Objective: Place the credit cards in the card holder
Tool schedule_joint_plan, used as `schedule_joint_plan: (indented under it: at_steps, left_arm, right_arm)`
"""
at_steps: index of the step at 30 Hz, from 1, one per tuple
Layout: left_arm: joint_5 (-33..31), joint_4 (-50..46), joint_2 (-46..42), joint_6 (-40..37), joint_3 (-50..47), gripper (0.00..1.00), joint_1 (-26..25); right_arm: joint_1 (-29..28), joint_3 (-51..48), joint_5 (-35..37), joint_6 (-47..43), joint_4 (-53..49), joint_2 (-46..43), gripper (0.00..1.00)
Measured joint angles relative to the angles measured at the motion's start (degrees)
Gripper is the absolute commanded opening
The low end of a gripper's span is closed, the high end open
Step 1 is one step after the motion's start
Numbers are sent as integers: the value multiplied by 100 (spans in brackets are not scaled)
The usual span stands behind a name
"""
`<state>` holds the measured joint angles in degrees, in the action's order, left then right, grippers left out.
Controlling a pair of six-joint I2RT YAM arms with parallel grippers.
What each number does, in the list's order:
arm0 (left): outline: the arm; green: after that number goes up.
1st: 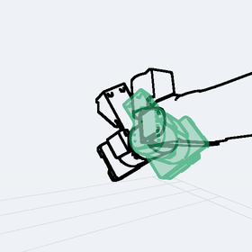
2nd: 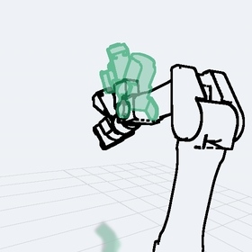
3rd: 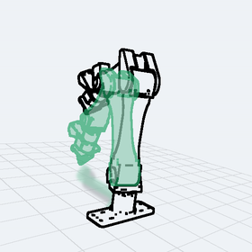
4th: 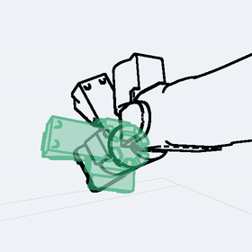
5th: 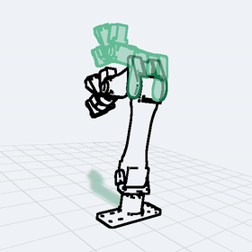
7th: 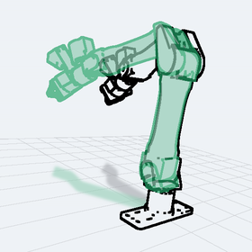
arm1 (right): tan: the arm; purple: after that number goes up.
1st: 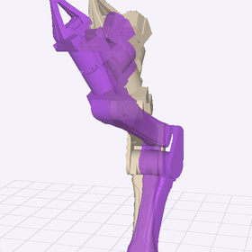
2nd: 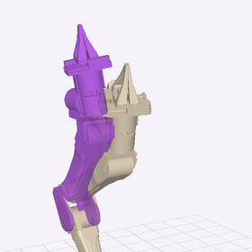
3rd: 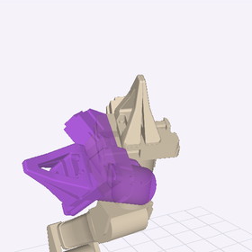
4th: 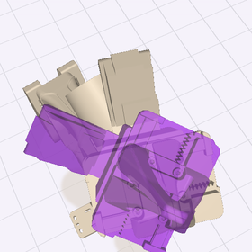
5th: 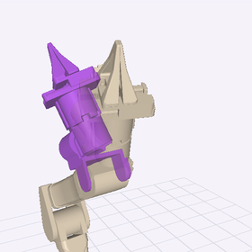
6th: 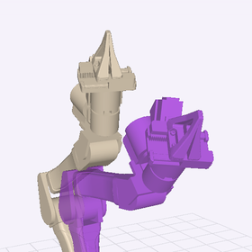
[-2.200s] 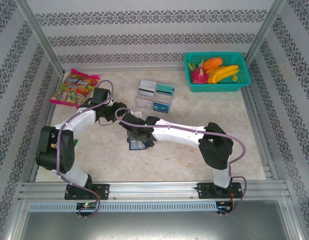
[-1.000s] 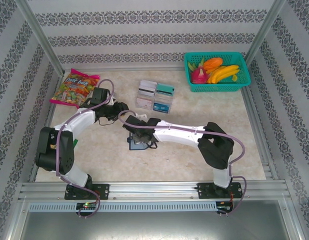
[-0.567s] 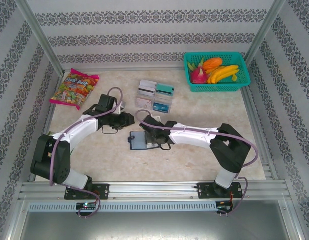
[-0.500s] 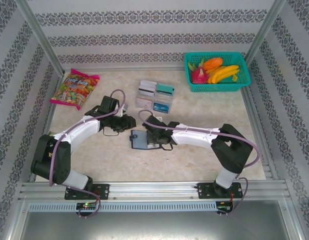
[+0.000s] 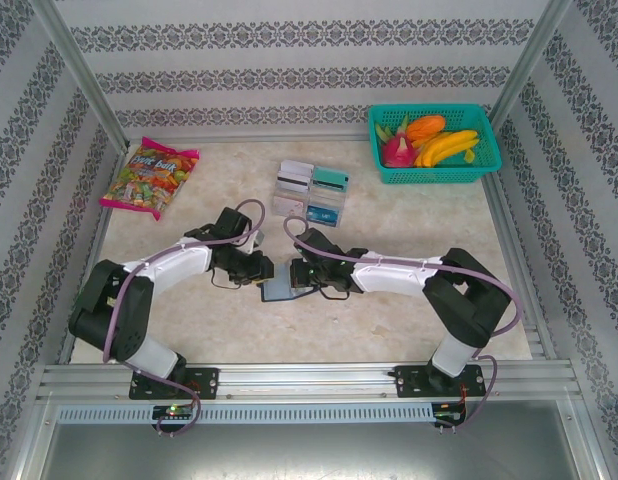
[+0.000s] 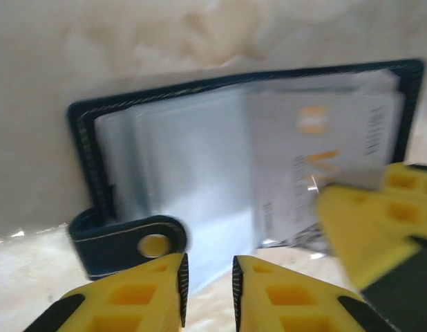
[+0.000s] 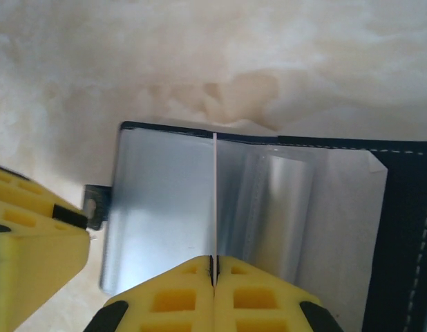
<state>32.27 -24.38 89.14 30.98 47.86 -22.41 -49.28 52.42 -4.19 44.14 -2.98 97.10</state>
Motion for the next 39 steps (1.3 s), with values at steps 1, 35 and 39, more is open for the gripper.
schedule_joint_plan:
  at_steps: [1, 35, 39]
  left_arm:
    - [-9, 2, 83, 0, -33, 25, 0]
    - [-258, 116, 369, -59, -74, 15, -2]
    - [-258, 114, 369, -59, -74, 16, -2]
  right_arm:
    - [44, -57, -26, 17, 28, -9, 0]
    - [374, -581, -997, 243, 1274, 79, 0]
    - [538, -621, -1202, 149, 1287, 79, 0]
